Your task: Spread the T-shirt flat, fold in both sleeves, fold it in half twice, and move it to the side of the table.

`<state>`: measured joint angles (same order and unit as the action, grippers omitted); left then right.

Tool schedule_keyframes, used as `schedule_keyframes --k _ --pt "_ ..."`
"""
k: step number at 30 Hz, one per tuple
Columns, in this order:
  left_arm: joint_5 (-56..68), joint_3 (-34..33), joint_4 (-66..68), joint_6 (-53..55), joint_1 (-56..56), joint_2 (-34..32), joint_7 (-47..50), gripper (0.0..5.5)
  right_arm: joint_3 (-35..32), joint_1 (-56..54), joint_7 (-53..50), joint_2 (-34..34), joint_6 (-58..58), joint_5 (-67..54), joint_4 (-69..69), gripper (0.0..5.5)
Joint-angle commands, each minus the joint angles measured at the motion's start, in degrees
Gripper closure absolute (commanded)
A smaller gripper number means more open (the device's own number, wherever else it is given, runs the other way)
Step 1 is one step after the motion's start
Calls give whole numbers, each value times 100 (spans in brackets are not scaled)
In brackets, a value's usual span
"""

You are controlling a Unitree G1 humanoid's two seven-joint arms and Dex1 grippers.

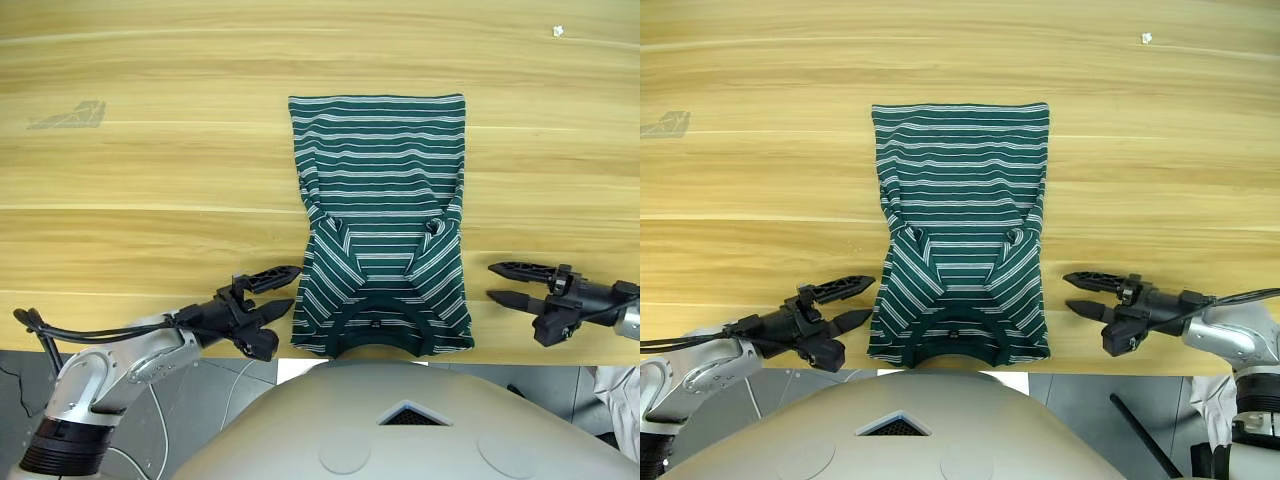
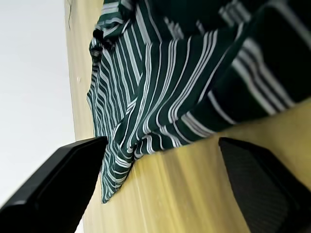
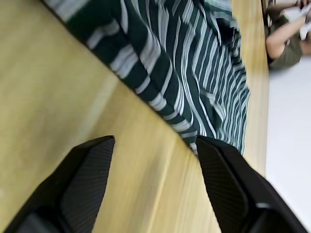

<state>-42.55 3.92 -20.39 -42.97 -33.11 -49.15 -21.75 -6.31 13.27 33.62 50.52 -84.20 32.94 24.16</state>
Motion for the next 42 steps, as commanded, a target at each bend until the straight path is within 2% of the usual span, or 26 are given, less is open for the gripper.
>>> schedule_keyframes --k 1,9,14,18,26,31,33,35,38,40,42 --pt "-319 315 77 -5 -156 -212 -347 123 315 131 -190 71 -202 267 -105 241" --pt "-205 747 -13 157 -208 -361 -703 123 1286 289 -428 184 60 53 -411 241" --pt "-98 857 21 309 -291 -512 -817 123 1649 277 -450 393 300 -173 -522 241" --pt "-81 855 17 359 -182 -638 -855 186 1812 237 -477 462 450 -280 -551 241" --pt "-129 969 57 485 -153 -709 -910 329 1987 205 -586 481 611 -294 -501 381" --pt "-198 946 58 564 -147 -757 -913 453 2124 223 -620 471 761 -306 -500 508" --pt "-194 909 54 595 -187 -789 -890 488 2220 234 -607 482 836 -425 -531 543" --pt "-177 868 73 594 -209 -832 -864 519 2305 249 -600 489 924 -567 -561 550" --pt "-60 650 134 586 -278 -976 -790 548 2625 290 -323 573 1525 -1338 -764 550" --pt "148 448 185 613 -307 -1053 -784 548 2957 408 344 766 2659 -2606 -1232 550" --pt "866 168 106 811 -438 -1051 -903 548 3165 543 1426 1199 4393 -4467 -2076 550"
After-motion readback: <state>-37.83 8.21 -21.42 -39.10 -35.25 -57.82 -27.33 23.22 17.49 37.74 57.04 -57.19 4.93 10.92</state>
